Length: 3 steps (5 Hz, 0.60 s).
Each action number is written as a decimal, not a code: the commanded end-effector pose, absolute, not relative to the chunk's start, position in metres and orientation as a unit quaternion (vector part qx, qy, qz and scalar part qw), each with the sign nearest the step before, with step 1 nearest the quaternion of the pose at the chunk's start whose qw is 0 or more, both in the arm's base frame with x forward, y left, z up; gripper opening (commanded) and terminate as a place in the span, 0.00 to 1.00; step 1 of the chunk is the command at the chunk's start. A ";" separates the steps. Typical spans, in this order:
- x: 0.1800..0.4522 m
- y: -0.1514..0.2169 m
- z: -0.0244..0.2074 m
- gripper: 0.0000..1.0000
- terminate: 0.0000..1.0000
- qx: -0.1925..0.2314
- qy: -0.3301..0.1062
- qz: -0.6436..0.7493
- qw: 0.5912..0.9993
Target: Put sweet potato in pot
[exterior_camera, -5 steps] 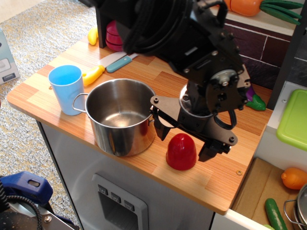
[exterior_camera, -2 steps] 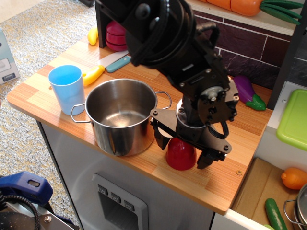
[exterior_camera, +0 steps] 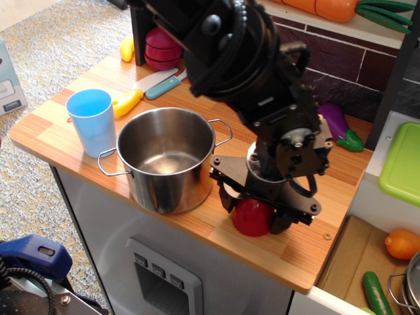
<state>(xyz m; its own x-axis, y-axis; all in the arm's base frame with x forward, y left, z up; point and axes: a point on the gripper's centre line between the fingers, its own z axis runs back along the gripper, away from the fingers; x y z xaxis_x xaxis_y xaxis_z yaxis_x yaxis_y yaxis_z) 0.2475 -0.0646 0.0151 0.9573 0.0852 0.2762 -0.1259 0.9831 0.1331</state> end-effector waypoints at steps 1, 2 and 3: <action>0.251 -0.080 0.061 0.00 0.00 0.092 -0.125 0.063 0.986; 0.249 -0.080 0.098 0.00 0.00 0.109 -0.100 0.063 0.987; 0.251 -0.072 0.133 0.00 0.00 0.151 -0.091 0.052 0.983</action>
